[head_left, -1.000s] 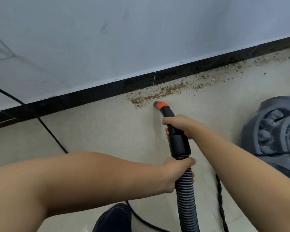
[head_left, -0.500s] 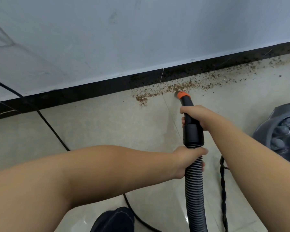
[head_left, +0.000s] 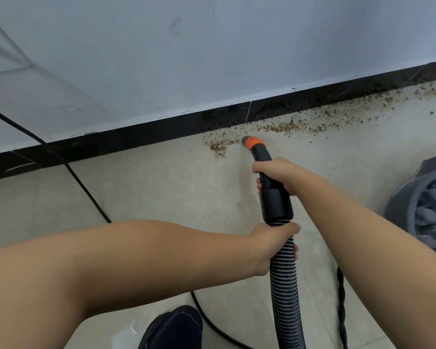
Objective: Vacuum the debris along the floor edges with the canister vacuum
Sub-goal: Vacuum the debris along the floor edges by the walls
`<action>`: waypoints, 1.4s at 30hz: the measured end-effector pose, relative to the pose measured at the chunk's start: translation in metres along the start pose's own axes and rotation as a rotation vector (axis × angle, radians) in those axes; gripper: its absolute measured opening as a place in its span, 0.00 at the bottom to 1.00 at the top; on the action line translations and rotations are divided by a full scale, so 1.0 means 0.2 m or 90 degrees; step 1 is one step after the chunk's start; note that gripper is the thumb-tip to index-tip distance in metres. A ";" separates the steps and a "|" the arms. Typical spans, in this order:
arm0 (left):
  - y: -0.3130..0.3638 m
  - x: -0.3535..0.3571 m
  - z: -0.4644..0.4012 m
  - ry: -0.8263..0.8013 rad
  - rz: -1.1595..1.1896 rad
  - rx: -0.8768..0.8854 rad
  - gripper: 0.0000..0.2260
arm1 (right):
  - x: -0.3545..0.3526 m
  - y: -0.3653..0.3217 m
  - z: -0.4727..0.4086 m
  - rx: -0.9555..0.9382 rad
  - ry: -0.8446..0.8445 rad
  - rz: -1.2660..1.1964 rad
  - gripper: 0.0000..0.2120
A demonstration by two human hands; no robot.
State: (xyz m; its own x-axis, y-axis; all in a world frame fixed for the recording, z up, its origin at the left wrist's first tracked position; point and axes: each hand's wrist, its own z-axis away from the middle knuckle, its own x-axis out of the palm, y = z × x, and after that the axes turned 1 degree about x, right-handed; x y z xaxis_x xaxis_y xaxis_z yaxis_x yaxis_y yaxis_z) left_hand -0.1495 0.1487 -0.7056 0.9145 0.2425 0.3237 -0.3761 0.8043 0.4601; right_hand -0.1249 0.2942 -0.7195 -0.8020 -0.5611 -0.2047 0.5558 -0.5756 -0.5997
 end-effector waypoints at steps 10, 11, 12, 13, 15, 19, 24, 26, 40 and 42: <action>-0.03 -0.04 0.12 0.003 0.031 -0.005 0.08 | 0.10 -0.01 0.08 0.000 -0.046 0.029 0.08; -0.04 -0.03 0.13 -0.001 0.032 -0.010 0.08 | 0.10 0.00 0.09 0.005 -0.048 0.033 0.08; -0.06 -0.03 0.14 -0.001 0.032 -0.015 0.08 | 0.10 0.01 0.10 0.010 -0.054 0.039 0.09; -0.07 -0.02 0.15 0.002 0.033 -0.017 0.08 | 0.11 0.02 0.11 0.015 -0.063 0.046 0.09; -0.11 -0.03 0.16 0.015 0.036 -0.020 0.09 | 0.15 0.04 0.13 0.020 -0.080 0.053 0.10; -0.12 -0.09 0.15 0.040 0.035 -0.012 0.08 | 0.23 0.02 0.12 0.007 -0.086 0.031 0.08; -0.03 -0.14 0.08 0.033 0.029 -0.004 0.07 | 0.18 -0.02 0.05 -0.015 -0.036 -0.026 0.07; 0.01 -0.13 0.04 0.014 0.013 -0.008 0.07 | 0.13 -0.03 0.02 -0.012 -0.006 -0.049 0.07; 0.21 -0.09 -0.19 0.007 -0.012 0.010 0.07 | -0.06 -0.13 -0.21 -0.019 0.061 -0.113 0.07; 0.21 -0.12 -0.19 0.011 -0.013 0.012 0.08 | -0.03 -0.13 -0.21 -0.024 0.053 -0.122 0.07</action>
State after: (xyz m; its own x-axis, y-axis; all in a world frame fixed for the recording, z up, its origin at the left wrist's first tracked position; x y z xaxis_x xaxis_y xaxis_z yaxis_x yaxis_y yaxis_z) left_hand -0.1817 0.1966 -0.7247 0.9242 0.2360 0.3002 -0.3604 0.7987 0.4819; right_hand -0.1441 0.3381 -0.7355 -0.9086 -0.3914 -0.1460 0.3837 -0.6437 -0.6621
